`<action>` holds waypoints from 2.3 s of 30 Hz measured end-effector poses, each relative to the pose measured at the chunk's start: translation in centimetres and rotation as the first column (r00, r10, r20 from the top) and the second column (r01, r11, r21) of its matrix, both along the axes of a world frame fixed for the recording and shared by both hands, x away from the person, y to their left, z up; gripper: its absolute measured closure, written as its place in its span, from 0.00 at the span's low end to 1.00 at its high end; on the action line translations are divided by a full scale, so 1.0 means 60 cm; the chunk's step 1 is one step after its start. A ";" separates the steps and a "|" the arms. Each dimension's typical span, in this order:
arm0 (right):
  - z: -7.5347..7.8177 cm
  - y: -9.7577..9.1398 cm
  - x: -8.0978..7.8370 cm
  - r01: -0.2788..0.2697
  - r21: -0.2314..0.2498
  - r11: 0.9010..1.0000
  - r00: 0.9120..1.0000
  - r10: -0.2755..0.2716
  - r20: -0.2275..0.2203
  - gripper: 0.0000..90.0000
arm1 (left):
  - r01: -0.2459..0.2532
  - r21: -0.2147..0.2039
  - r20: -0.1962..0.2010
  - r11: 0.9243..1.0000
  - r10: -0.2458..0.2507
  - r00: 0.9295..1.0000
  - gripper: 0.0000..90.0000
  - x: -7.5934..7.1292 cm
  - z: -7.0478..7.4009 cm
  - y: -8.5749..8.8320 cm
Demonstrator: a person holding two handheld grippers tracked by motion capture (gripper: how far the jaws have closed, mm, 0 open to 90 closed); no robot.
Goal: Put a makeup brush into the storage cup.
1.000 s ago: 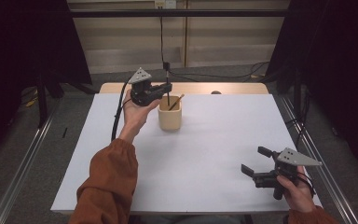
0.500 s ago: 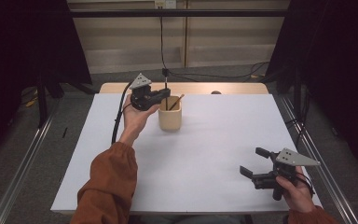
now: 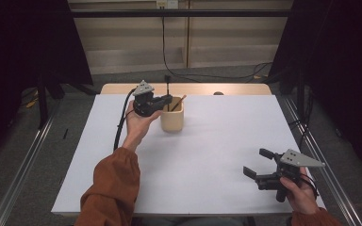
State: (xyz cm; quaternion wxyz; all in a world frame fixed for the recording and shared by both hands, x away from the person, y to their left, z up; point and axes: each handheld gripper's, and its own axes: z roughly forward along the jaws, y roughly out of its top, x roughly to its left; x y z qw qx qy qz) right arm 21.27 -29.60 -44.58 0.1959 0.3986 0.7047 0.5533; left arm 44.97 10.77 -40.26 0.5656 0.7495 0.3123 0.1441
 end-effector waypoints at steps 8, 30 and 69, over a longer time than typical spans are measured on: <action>-0.001 0.000 0.001 -0.005 -0.005 1.000 1.000 0.005 -0.002 0.01 | 0.002 0.006 -0.011 1.000 -0.002 1.000 0.95 0.001 -0.007 0.003; 0.000 0.001 0.001 -0.010 -0.004 1.000 1.000 0.010 0.002 0.01 | 0.006 -0.025 -0.034 1.000 -0.007 0.999 0.61 0.005 -0.014 0.000; 0.001 -0.008 -0.006 0.017 0.001 1.000 1.000 -0.017 0.007 0.01 | -0.025 -0.023 0.016 0.999 0.025 1.000 0.03 -0.051 0.021 0.038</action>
